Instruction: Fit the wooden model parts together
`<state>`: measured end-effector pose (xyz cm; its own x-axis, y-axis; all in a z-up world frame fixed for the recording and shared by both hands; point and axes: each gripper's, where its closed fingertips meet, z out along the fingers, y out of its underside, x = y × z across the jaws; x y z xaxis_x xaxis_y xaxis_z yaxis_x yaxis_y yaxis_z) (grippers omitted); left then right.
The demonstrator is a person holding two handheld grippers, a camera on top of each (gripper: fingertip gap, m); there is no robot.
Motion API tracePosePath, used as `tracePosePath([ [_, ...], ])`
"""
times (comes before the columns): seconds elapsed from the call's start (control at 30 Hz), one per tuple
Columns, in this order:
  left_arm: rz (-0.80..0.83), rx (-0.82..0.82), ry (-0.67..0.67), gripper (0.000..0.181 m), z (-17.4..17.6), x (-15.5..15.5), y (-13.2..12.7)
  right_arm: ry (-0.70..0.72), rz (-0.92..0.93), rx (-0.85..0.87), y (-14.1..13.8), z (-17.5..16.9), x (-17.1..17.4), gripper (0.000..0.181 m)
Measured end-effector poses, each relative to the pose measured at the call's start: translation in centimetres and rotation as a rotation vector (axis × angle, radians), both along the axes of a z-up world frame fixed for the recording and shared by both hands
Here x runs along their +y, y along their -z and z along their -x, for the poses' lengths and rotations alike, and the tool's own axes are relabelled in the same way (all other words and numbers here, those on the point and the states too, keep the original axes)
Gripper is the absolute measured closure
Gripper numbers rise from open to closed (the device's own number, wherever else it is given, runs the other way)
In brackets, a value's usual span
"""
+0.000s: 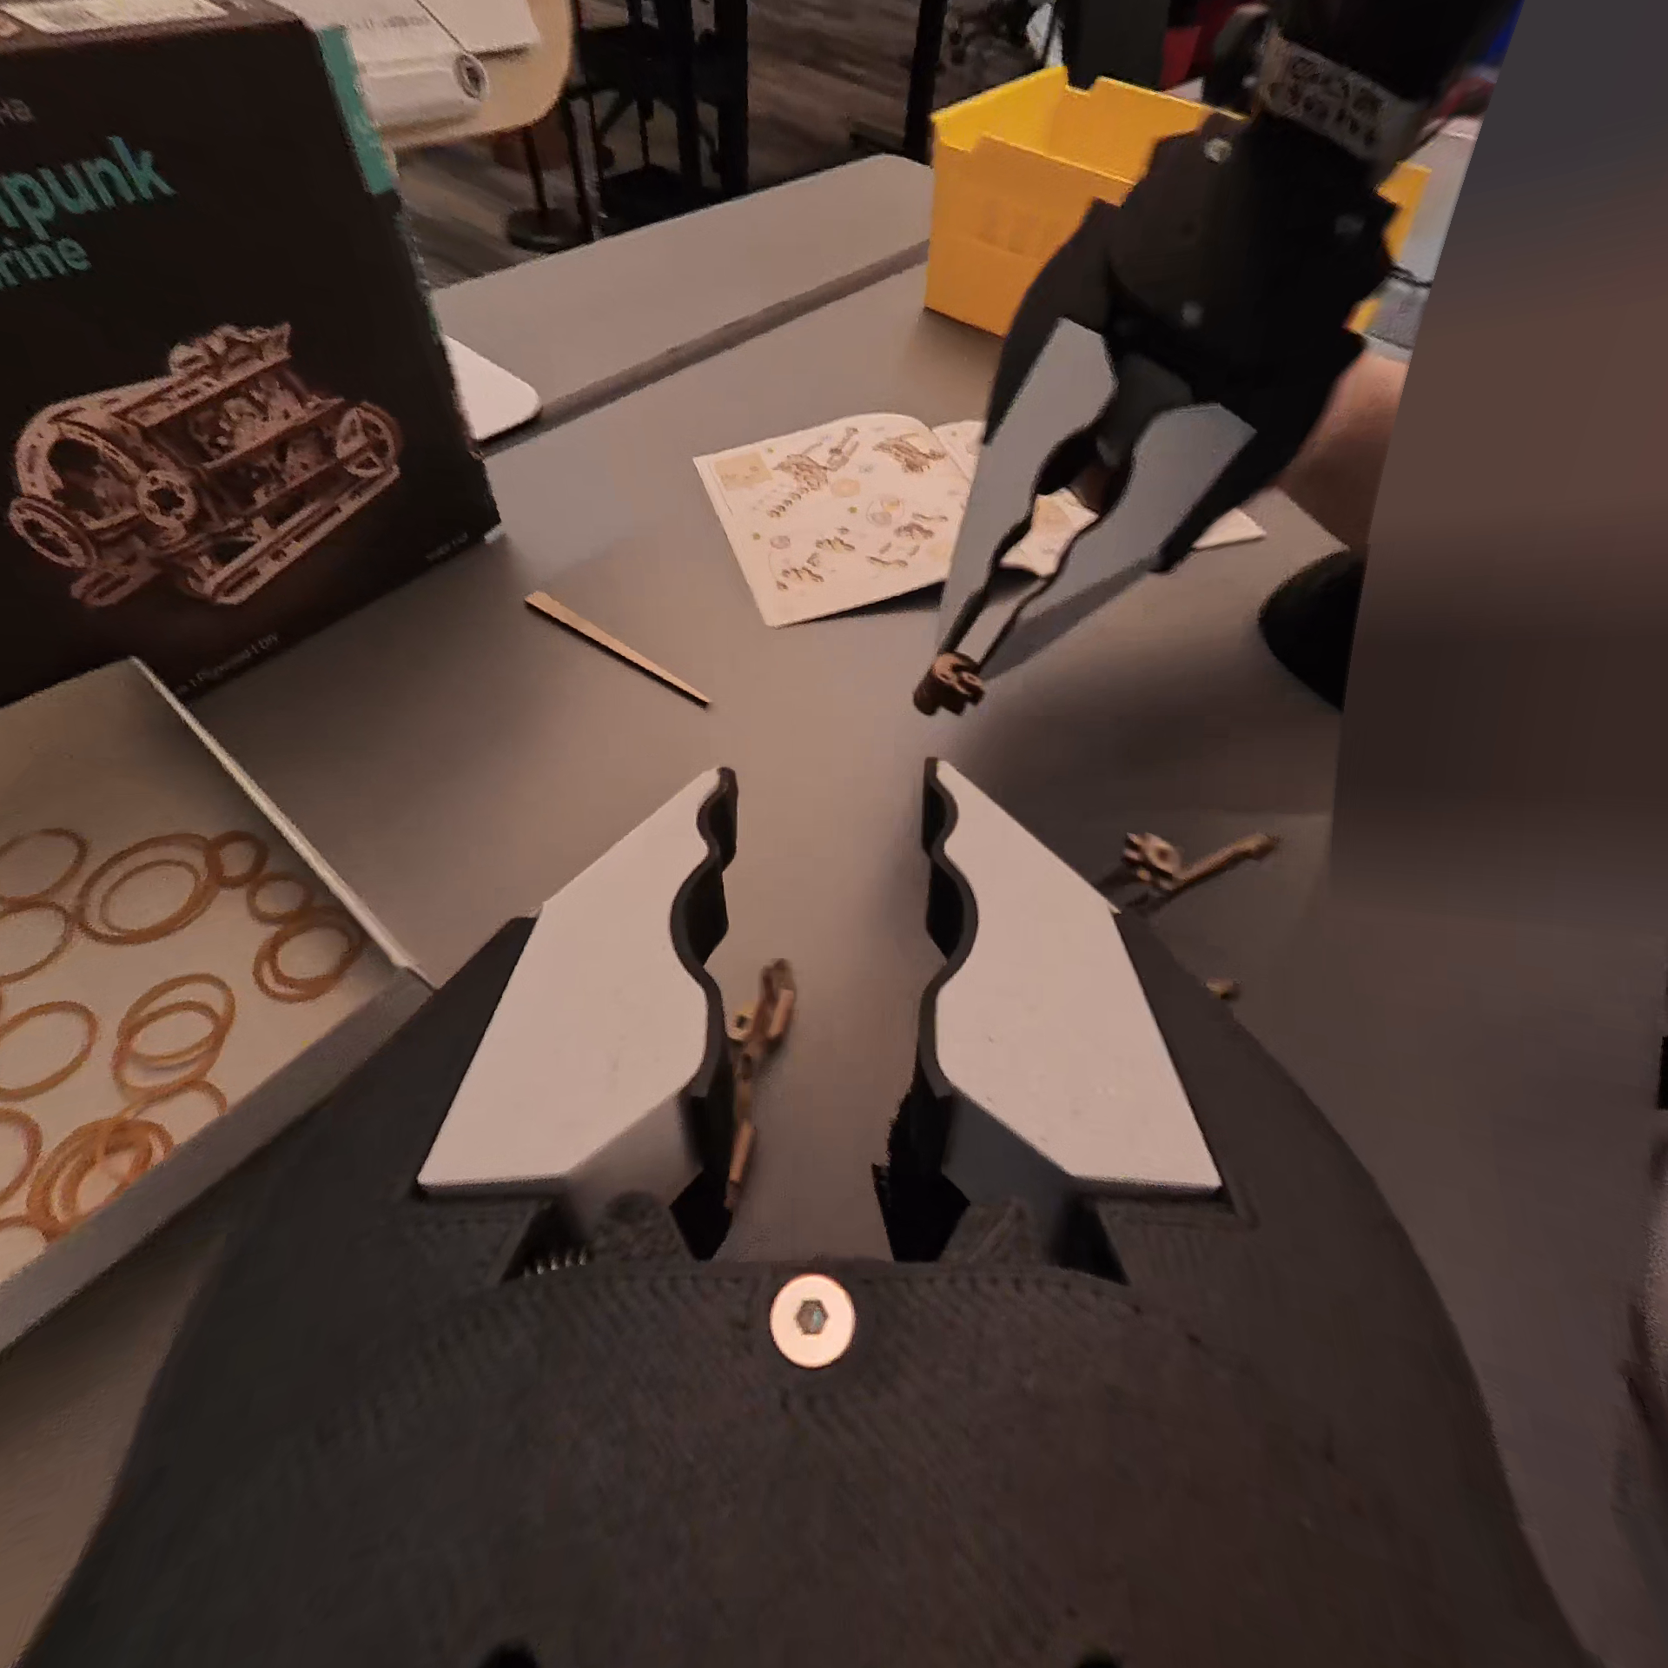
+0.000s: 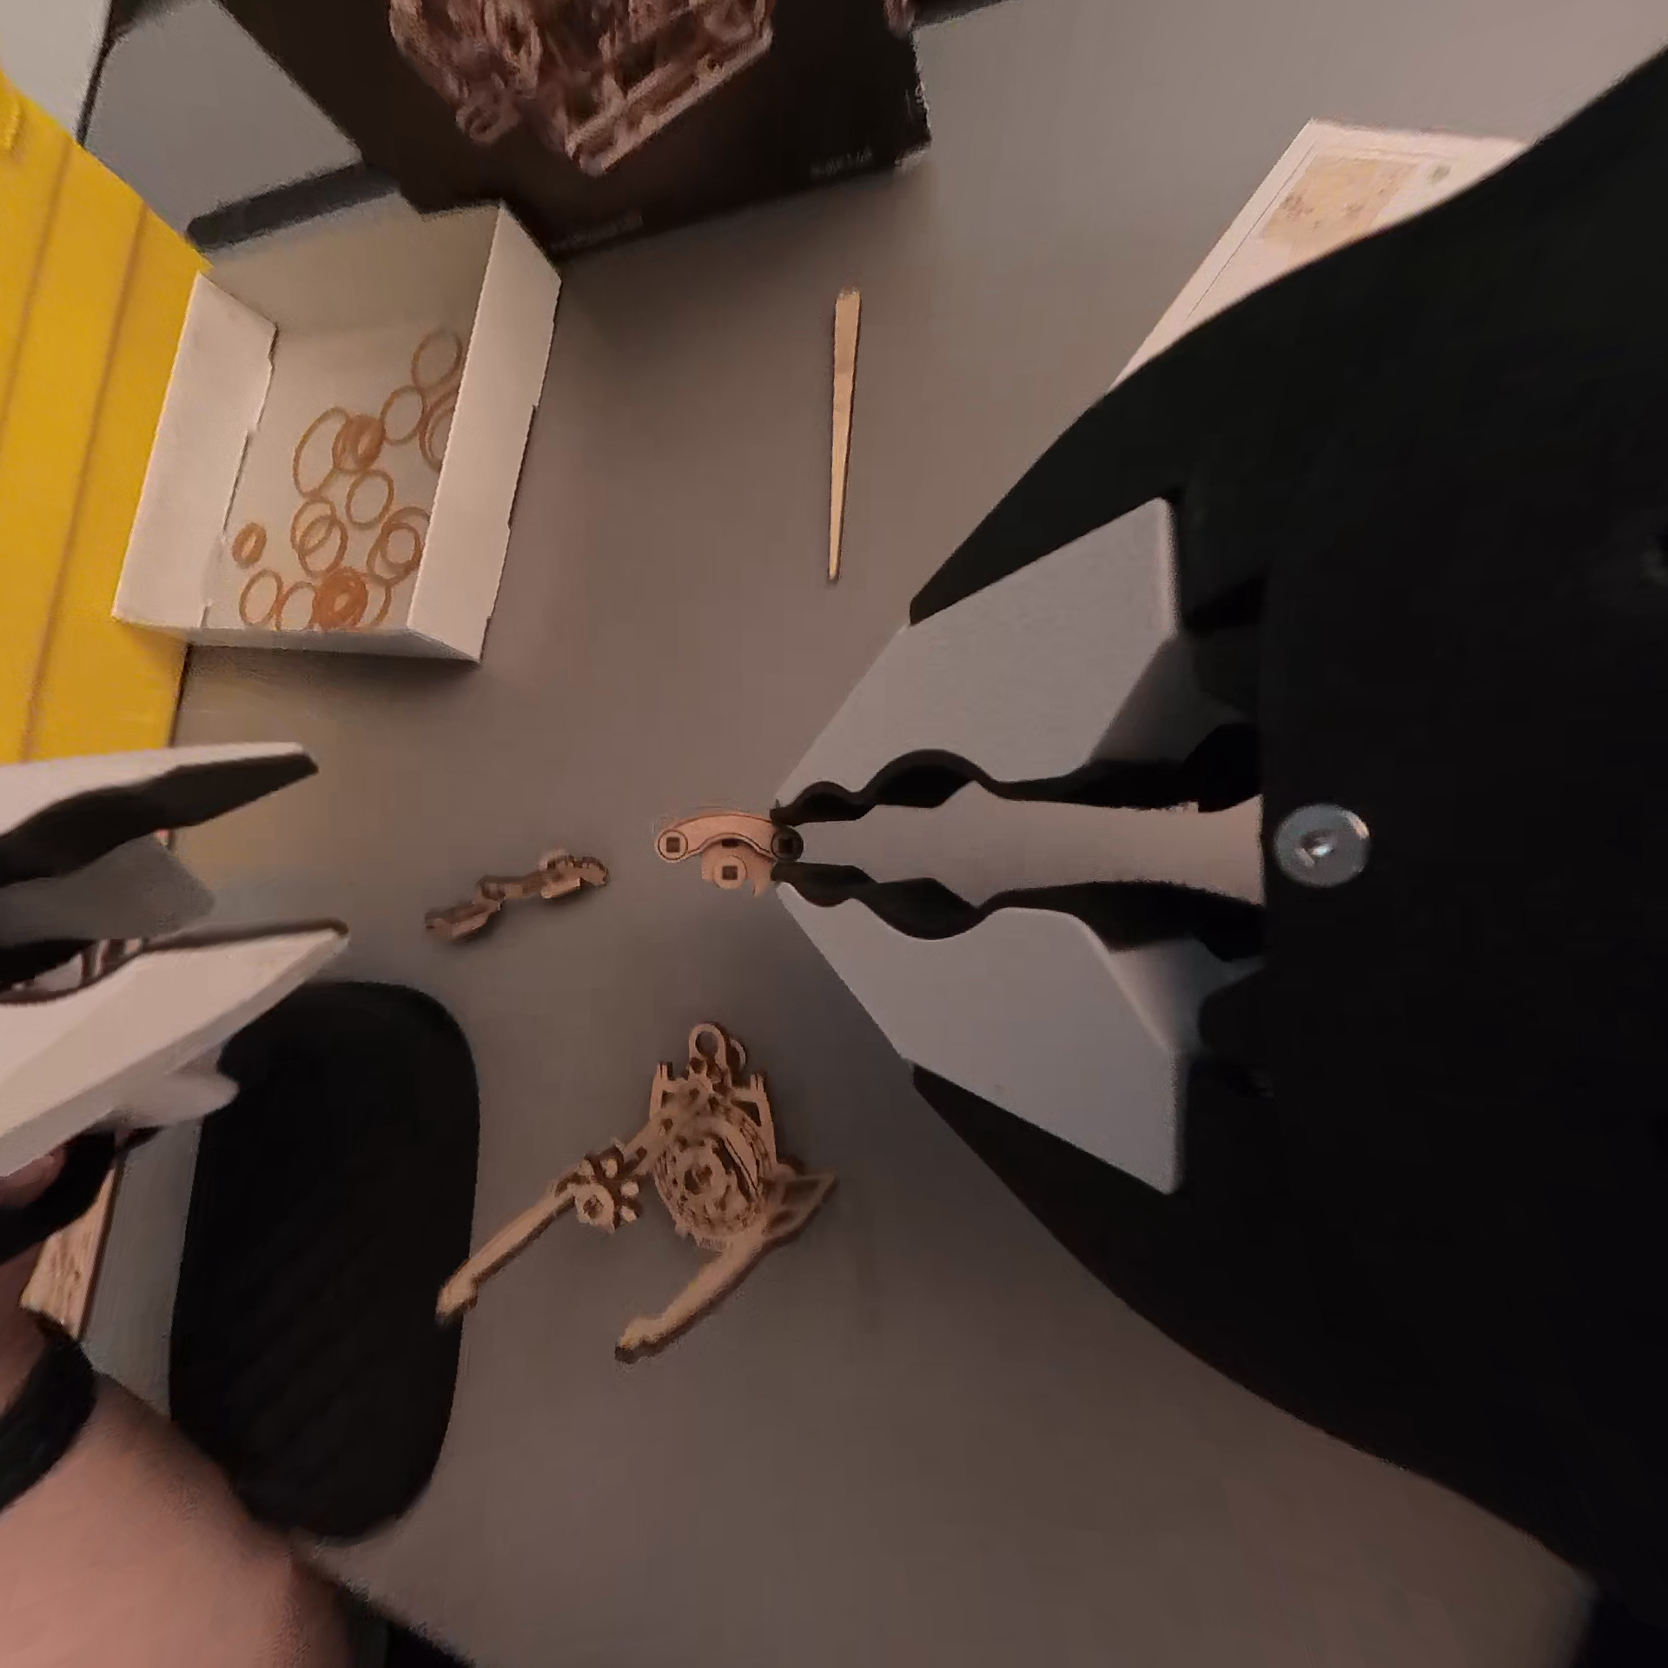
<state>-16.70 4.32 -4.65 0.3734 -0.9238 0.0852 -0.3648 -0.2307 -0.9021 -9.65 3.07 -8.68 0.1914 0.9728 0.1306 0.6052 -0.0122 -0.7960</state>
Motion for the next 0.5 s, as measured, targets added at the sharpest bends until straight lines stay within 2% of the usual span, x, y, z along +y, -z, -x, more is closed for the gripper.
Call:
tracePosePath([
  [0.13, -0.011, -0.022, 0.06, 0.119, 0.2, -4.7, 0.4, -0.055, 0.035, -0.041, 0.4, 0.1, -0.9, 0.174],
  [0.27, -0.057, -0.04, 0.077, 0.109, 0.3, -8.2, 1.7, -0.106, 0.038, -0.077, 0.9, 1.4, -2.3, 0.174],
  [0.37, -0.034, -0.088, 0.073, 0.11, 0.3, -9.2, 1.9, -0.117, 0.087, -0.089, 1.5, 2.4, -3.0, 0.174],
  [0.5, -0.022, -0.009, 0.035, 0.106, 0.1, -9.0, 4.2, -0.119, 0.092, -0.14, 2.4, 2.7, -3.4, 0.174],
])
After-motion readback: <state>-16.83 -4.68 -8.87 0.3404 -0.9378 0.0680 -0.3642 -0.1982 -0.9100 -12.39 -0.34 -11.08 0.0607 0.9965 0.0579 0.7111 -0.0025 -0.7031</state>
